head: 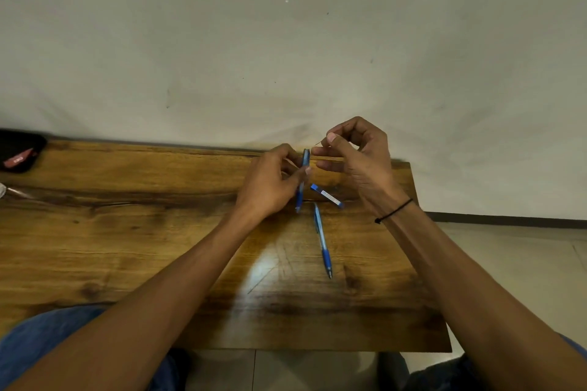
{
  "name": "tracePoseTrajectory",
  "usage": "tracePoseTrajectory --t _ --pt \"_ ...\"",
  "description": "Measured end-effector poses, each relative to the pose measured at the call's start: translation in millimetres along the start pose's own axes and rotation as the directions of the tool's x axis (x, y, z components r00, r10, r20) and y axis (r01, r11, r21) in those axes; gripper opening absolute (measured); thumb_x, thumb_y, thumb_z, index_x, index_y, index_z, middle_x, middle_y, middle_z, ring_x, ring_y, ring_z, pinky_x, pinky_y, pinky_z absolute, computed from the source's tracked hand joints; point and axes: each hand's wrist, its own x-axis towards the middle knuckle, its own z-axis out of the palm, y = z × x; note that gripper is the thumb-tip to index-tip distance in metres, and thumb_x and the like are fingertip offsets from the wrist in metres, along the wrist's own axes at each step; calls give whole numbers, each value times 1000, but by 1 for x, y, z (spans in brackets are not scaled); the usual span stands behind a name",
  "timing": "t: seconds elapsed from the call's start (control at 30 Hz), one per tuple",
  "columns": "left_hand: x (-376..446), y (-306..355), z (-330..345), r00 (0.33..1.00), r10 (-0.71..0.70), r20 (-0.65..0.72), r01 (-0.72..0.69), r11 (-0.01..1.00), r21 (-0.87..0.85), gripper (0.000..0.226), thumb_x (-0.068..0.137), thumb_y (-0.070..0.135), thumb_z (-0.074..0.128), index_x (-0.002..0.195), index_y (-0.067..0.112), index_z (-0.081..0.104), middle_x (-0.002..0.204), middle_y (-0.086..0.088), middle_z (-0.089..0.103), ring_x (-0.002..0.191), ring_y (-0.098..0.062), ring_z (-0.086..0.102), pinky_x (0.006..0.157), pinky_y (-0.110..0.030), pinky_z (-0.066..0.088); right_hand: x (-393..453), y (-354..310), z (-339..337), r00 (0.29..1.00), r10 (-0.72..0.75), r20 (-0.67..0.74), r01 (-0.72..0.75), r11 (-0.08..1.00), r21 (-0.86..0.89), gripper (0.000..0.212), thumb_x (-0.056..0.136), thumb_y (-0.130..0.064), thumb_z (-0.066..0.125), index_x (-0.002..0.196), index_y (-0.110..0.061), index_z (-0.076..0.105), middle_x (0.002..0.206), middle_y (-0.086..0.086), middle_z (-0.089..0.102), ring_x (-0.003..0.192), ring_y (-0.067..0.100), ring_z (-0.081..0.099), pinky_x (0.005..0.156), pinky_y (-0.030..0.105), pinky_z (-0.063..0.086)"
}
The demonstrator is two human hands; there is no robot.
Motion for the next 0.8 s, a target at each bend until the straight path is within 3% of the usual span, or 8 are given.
tracePoseTrajectory --t 0.07,0.17,0.37,0.43,0.6,0.73,0.8 --pt "-2 4 0 1000 25 -10 -27 985 -172 14 97 28 75 107 23 65 93 4 80 85 -8 78 75 -42 68 1 -10 -2 999 -47 3 47 998 -34 9 103 -3 62 105 6 62 107 31 67 86 32 81 72 44 67" --pt "-3 7 0 990 132 -44 -138 972 -191 15 98 29 74 108 26 63 97 6 80 93 -7 77 87 -42 66 2 -25 -5 987 -157 34 160 980 -118 5 102 -3 61 101 2 61 102 24 68 82 25 81 70 37 67" --pt "-5 10 -1 957 258 -131 -275 953 -130 17 97 33 76 106 34 61 93 23 73 89 6 72 72 -8 55 1 -38 -11 959 -260 117 282 921 -269 4 101 -6 65 98 -3 65 97 14 70 82 19 81 72 38 67" --pt "-5 10 -1 954 266 -135 -284 950 -132 17 97 33 76 106 34 62 92 23 73 89 6 72 69 -8 54 1 -39 -11 953 -279 117 302 902 -307 5 100 -7 67 97 -2 67 96 12 71 81 17 81 72 38 68" --pt "-5 8 -1 959 256 -120 -272 952 -142 18 97 34 76 109 24 66 94 17 75 89 1 74 75 -28 64 0 -38 -9 949 -293 117 315 855 -412 6 98 -9 70 97 -4 71 93 2 73 82 16 79 77 43 67" --pt "-5 8 -2 957 264 -120 -279 952 -126 18 97 34 76 108 25 65 93 18 74 88 2 74 68 -7 53 -1 -39 -8 947 -297 124 321 838 -441 5 97 -10 71 95 -6 72 93 2 74 83 16 78 79 45 66" --pt "-5 9 -2 957 265 -120 -279 953 -121 18 96 33 76 108 24 65 92 20 73 89 3 73 67 -5 51 -1 -40 -8 947 -295 125 319 833 -452 5 96 -12 72 95 -7 72 92 1 74 82 16 78 79 45 66"
